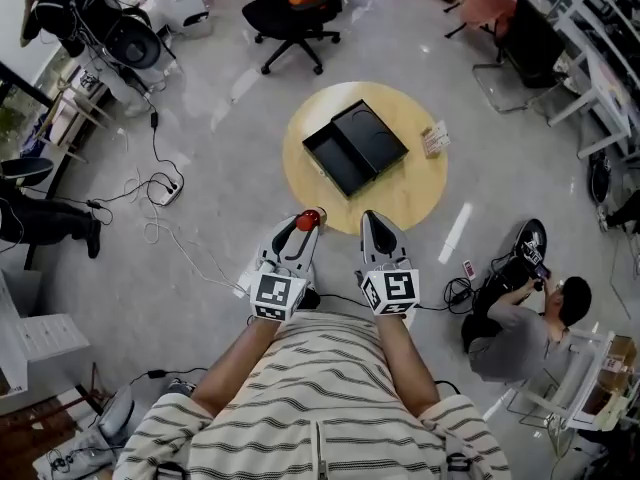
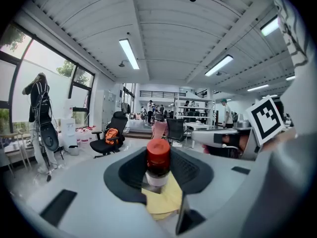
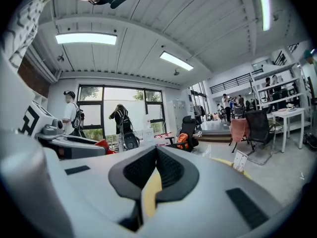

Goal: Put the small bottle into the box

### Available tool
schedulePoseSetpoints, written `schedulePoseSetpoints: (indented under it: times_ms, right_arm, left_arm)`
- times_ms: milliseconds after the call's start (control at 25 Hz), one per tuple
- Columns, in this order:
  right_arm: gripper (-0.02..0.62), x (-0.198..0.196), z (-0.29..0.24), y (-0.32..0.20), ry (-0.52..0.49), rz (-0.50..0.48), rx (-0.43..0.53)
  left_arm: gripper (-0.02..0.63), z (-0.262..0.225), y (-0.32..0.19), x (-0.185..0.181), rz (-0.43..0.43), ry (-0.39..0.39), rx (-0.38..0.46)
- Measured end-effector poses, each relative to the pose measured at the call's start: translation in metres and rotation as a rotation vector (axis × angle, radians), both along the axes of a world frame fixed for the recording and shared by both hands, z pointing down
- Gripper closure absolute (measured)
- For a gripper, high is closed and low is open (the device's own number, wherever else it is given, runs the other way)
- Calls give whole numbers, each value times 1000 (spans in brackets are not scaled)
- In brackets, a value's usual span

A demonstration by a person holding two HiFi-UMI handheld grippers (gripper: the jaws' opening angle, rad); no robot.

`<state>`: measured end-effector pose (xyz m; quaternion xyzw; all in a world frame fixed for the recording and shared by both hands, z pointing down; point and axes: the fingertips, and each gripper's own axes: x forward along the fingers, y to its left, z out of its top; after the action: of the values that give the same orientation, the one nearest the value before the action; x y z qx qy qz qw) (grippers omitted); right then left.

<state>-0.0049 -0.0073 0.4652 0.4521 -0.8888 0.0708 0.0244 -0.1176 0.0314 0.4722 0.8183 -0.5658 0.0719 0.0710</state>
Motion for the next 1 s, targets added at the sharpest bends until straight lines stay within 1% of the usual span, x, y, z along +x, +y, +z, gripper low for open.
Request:
schedulePoseSetpoints:
  times_ms: [280, 440, 600, 680, 840, 1000]
  right_arm:
    - [577, -24, -5, -46, 17, 79, -2]
    - [577, -18, -4, -60, 35, 140, -7]
    - [577, -20, -2, -72, 35, 172, -20]
    - [577, -19, 0, -75, 36, 183, -30]
    - [577, -12, 5, -85, 45, 189, -41]
    - [577, -4, 11, -98, 39, 186, -50]
  left_arm:
    - [459, 0, -53, -20, 103, -1, -14]
    - [459, 4, -76, -16, 164, 4, -25]
    - [459, 7, -93, -17, 200, 5, -39]
    - [459, 8, -100, -16, 212, 5, -47]
    - [459, 16, -117, -12, 208, 9, -68]
    - [459, 24, -129, -3, 209, -9, -79]
